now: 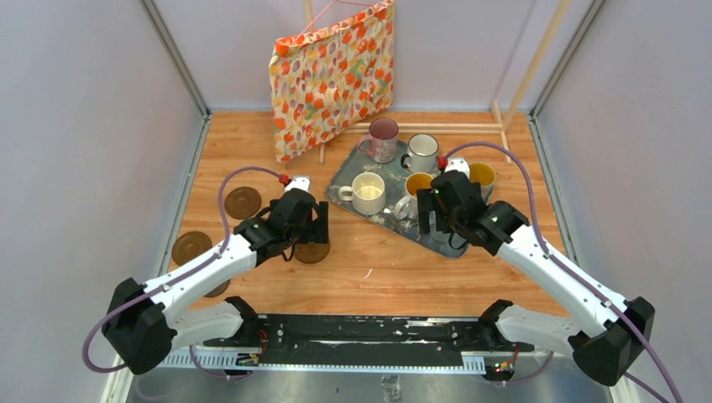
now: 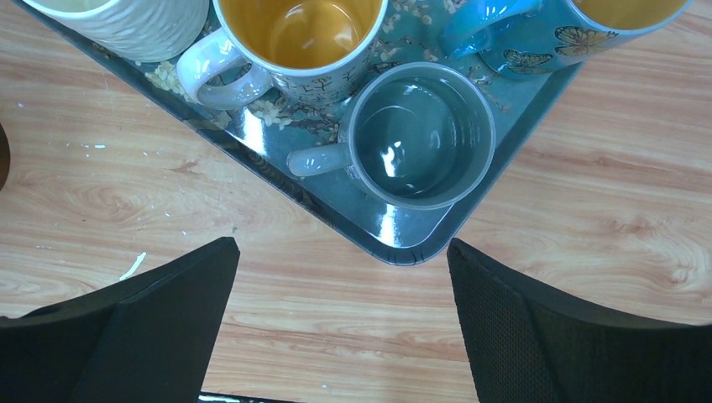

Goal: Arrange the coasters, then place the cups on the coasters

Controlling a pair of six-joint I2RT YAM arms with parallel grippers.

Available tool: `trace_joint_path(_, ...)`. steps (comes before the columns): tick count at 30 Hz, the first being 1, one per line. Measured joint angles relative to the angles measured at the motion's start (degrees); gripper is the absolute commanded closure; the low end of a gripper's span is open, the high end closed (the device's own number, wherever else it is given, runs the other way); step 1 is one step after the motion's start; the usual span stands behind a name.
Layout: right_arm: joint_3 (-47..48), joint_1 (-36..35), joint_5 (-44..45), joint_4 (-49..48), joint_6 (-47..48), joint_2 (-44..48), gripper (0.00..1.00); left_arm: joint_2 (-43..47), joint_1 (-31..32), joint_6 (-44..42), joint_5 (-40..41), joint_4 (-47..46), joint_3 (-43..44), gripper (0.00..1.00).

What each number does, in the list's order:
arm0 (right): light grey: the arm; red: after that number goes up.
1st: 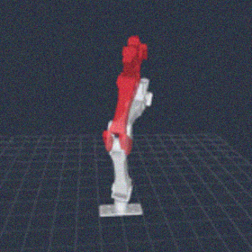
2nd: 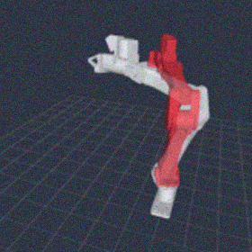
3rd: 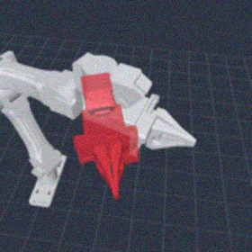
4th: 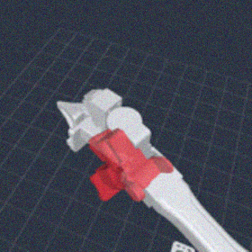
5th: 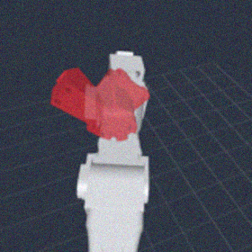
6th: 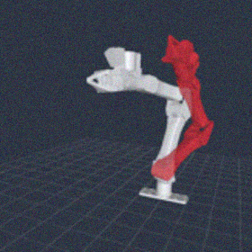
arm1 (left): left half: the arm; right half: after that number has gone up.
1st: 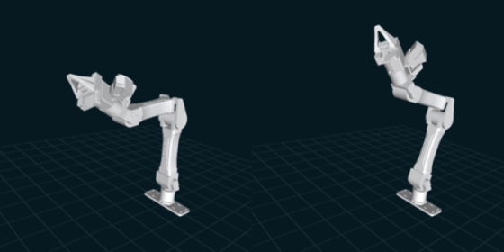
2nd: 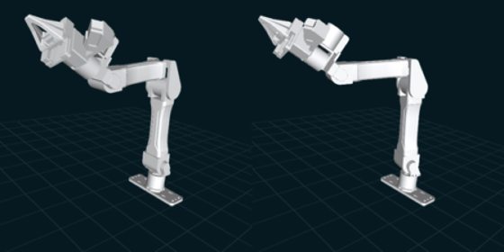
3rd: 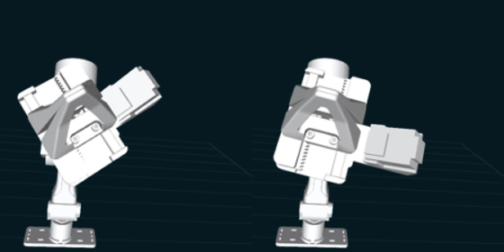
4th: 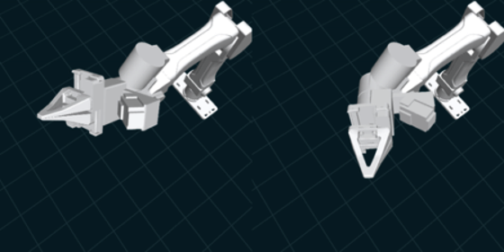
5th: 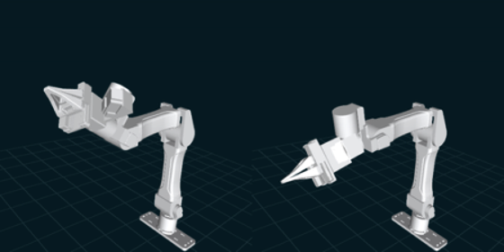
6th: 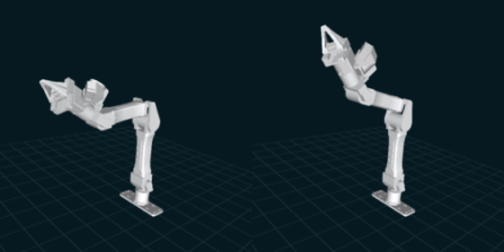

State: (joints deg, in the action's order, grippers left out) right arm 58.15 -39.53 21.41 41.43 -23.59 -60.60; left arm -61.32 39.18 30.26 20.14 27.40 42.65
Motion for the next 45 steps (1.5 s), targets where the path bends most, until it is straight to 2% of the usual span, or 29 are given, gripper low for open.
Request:
trace_joint_path(5, -0.1, 0.0, 0.0, -0.1, -0.5, 0.3, 0.0, -4.7, 0.6, 3.0, -4.3, -3.9, -4.5, 0.0)
trace_joint_path(9, -0.1, 0.0, 0.0, -0.3, -0.5, 0.2, 0.0, -7.0, 4.5, 5.4, -4.5, -5.4, -6.8, 0.0)
trace_joint_path(23, -0.1, 0.0, 0.3, -0.3, -0.4, 0.4, 0.0, -17.2, 8.3, 6.8, -4.3, -13.7, -6.4, 0.0)
trace_joint_path(29, -0.1, 0.0, 0.9, -0.3, -0.4, 1.7, 0.0, -22.8, 15.0, 8.1, -3.7, -15.7, -2.0, 0.0)
trace_joint_path(35, -0.1, 0.0, 1.5, -0.2, -0.3, 3.7, 0.0, -31.8, 23.9, 10.9, -4.5, -17.5, 6.7, 0.0)
trace_joint_path(42, 0.2, 0.0, 3.1, 1.4, 0.1, 6.2, 0.0, -41.0, 29.7, 13.3, -7.5, -18.8, 17.6, 0.0)
trace_joint_path(45, 0.3, 0.0, 4.1, 2.8, 0.3, 7.5, 0.0, -42.3, 30.9, 13.5, -8.4, -19.0, 19.5, 0.0)
